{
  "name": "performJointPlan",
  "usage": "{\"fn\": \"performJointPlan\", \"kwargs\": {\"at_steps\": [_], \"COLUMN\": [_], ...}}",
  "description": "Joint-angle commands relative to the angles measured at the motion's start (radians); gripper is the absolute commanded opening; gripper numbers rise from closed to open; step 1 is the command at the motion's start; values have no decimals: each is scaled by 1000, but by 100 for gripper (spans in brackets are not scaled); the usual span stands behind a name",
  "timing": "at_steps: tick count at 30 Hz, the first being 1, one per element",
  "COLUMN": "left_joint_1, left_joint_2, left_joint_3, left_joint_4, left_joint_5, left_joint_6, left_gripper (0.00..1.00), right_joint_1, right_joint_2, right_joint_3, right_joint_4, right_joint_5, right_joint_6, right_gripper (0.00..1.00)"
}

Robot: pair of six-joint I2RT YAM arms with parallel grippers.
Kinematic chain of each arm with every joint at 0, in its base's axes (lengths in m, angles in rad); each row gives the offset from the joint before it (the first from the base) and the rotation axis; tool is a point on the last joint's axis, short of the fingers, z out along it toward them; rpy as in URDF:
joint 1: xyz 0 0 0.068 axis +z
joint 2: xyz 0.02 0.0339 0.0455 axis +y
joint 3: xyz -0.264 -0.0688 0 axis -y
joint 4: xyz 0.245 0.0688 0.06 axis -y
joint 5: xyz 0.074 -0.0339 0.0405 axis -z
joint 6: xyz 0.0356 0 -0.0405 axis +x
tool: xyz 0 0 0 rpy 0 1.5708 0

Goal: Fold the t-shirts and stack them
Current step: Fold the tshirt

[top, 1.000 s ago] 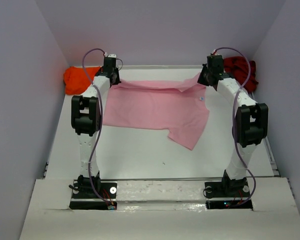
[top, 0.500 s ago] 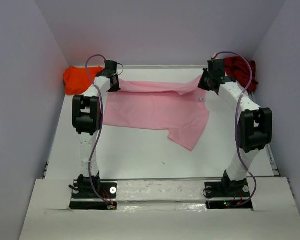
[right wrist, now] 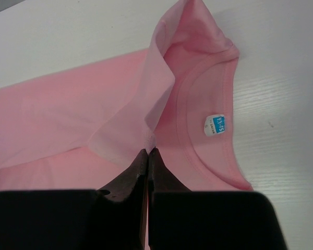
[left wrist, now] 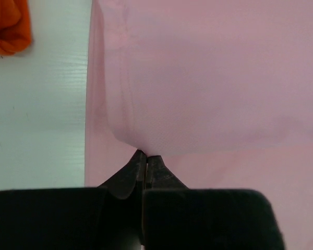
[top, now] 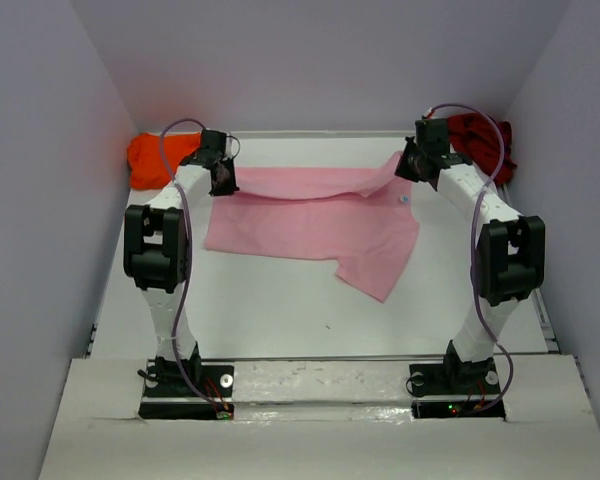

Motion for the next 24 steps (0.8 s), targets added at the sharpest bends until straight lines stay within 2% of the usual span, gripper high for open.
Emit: {"fn": "performJointPlan", "kwargs": {"at_steps": [1, 7, 12, 22, 24], "left_joint_1": [0, 0, 0, 11, 21], "left_joint_2": [-103, -149, -170, -147, -167], "left_joint_3": [11, 30, 47, -149, -218], "left_joint_4": [55, 91, 83, 155, 204], "left_joint_5": [68, 133, 128, 139, 192], "left_joint_6": [-16, -41, -45, -142, -205], "left_gripper": [20, 38, 39, 35, 34], "right_joint_1": [13, 13, 13, 13, 13], "right_joint_2": [-33, -33, -31, -19, -16], "right_joint_3": [-8, -7, -2, 1, 3], "right_joint_4": [14, 14, 14, 16, 16], "right_joint_5": [-10, 0, 1, -1, -4], "right_joint_6": [3, -5, -8, -8, -6], "right_gripper": [0, 0, 0, 0, 0]}}
